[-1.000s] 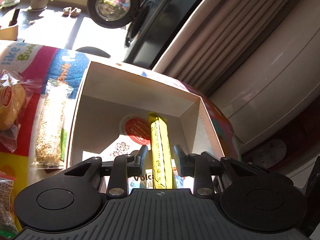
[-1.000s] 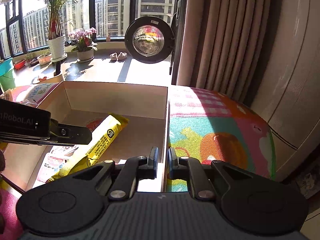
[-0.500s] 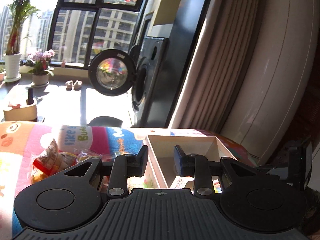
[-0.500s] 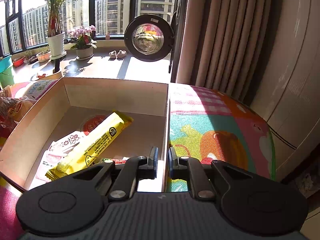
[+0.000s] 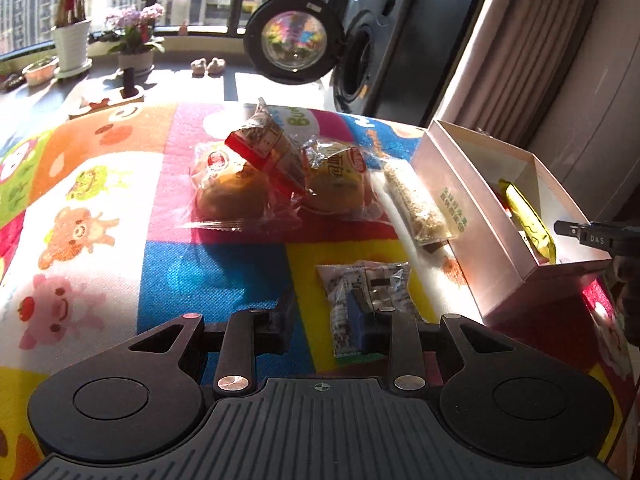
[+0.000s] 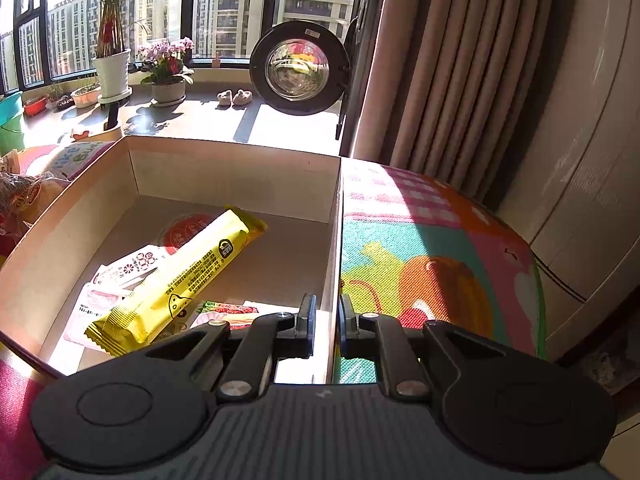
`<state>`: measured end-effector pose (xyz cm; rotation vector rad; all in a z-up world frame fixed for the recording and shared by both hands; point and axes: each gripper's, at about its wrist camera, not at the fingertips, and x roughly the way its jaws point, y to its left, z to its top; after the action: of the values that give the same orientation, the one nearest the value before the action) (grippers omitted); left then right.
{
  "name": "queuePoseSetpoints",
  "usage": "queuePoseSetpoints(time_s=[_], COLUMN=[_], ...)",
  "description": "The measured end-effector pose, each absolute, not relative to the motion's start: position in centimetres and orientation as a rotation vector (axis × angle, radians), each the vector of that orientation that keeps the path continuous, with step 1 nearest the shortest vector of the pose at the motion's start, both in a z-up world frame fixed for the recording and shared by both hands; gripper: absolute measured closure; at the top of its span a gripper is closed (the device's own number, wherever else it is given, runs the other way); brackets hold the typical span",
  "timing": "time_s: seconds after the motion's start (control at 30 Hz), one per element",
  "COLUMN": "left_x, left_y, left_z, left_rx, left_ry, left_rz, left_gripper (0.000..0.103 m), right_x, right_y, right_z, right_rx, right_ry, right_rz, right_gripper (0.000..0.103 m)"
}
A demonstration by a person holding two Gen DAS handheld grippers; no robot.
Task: Organize objects
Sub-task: 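Reach the left gripper to the clear bag of white ball snacks and grasp it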
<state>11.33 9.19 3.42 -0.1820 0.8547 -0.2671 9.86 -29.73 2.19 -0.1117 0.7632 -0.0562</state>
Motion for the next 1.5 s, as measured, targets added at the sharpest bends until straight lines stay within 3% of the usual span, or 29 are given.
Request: queuePoseSetpoints(time_s=[0.27, 0.6, 0.87, 1.0, 1.07, 1.13, 1.3, 1.37, 1.5], left_x=[13.3, 12.1, 11.3, 11.0, 11.5, 11.5, 11.9, 12.5, 12.7], left_y=[9.4, 4.7, 5.3, 5.5, 6.1, 6.6, 6.3, 6.7, 8.1], left_z=[1.7, 2.5, 3.4, 4.5, 3.6, 2.7, 2.3, 2.3, 2.7], left_rx=[-0.504, -0.204, -0.202, 0.041, 0.093, 0.051, -0.032, -0.113, -0.306], left_ry=[0.926, 0.843, 0.799, 0.746, 0.823, 0.857, 0.872, 0.883, 0.886], left_rz=[-0.285, -0.285, -0.318, -0.156, -0.146, -0.189, -0.260, -0.274, -0.270], left_gripper=[0.066, 0.061, 0.061, 0.061, 0.061, 0.057, 0.012, 0.005, 0.007], right_x=[9.9, 9.8, 9.7, 9.7, 9.8, 9.8, 9.7, 9.7, 9.7], right_y=[-29.6, -29.4, -29.5, -29.5, -29.6, -29.6, -29.6, -29.7, -29.7], right_z=[2.1, 1.9, 1.6, 1.6, 1.6, 1.6, 1.7, 1.7, 1.7], right_rx=[-0.117, -0.112, -0.108, -0.106, -0.101, -0.098, -0.098, -0.097, -0.094], right_ry=[0.767, 0.772, 0.778, 0.779, 0.780, 0.781, 0.782, 0.781, 0.781], right_rz=[-0.054, -0.054, -0.049, -0.048, -0.048, -0.048, -0.047, -0.046, -0.046], right_gripper=[0.089, 0.087, 0.087, 0.087, 0.086, 0.086, 0.086, 0.086, 0.086])
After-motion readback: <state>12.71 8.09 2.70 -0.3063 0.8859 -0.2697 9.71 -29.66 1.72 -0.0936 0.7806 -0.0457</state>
